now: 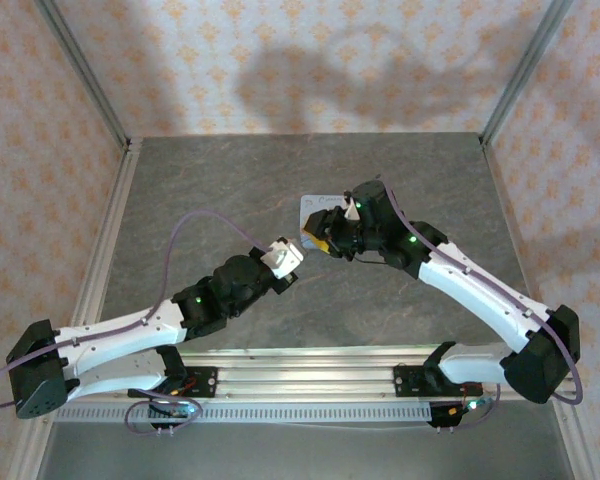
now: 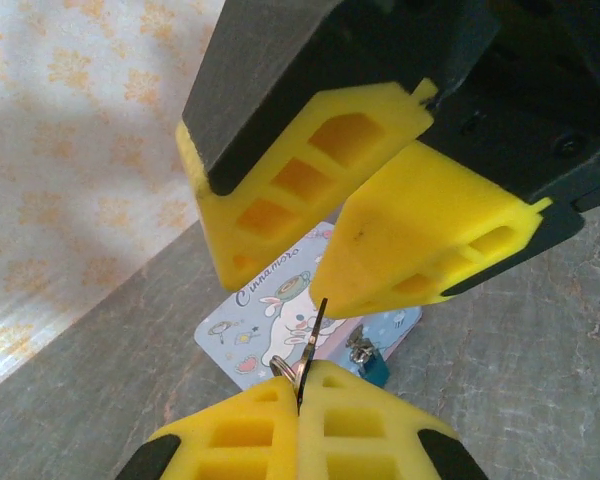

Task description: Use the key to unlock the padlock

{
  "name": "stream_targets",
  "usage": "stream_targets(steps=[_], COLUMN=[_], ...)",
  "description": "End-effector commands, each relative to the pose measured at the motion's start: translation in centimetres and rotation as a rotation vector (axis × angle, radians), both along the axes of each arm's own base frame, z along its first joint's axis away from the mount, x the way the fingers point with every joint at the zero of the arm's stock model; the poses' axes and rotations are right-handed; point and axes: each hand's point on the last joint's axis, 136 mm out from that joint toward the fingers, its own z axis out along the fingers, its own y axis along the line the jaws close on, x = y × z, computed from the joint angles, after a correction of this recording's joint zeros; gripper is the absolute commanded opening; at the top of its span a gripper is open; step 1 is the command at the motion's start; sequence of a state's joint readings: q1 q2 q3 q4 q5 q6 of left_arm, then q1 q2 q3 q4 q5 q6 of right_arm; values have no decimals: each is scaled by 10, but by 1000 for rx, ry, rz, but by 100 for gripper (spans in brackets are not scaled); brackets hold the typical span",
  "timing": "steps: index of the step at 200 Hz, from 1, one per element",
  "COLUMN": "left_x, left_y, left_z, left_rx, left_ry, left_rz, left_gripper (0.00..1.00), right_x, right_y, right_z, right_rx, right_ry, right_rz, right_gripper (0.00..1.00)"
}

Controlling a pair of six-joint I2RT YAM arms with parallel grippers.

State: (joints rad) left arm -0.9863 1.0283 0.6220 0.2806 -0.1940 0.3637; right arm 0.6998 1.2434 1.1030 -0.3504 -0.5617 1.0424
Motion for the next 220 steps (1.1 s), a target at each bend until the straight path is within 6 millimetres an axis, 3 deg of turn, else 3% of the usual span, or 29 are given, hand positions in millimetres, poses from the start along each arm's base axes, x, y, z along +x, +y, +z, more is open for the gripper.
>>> stream_targets(steps=[1, 85, 147, 185, 204, 220], left_x=[2, 2, 1, -5, -10, -14], left_y=[2, 5, 0, -2, 1, 8], left_z=[29, 28, 12, -3, -10, -12], left_rx=[-54, -42, 3, 47, 32, -34], left_ry=[-64, -74, -45, 20, 94, 160], left_rz=[30, 52, 31, -1, 0, 18], left_gripper=[0, 0, 0, 0, 27, 42], right_x=[2, -3, -1, 1, 1, 1], right_y=[5, 16, 17, 14, 10, 5], right_z=[0, -3, -7, 6, 23, 36], right_rx=[36, 73, 57, 22, -25, -106], right_ry=[31, 65, 54, -97, -255, -394], right_rz=[-19, -18, -14, 38, 95, 159], right_gripper=[36, 34, 0, 0, 0, 0])
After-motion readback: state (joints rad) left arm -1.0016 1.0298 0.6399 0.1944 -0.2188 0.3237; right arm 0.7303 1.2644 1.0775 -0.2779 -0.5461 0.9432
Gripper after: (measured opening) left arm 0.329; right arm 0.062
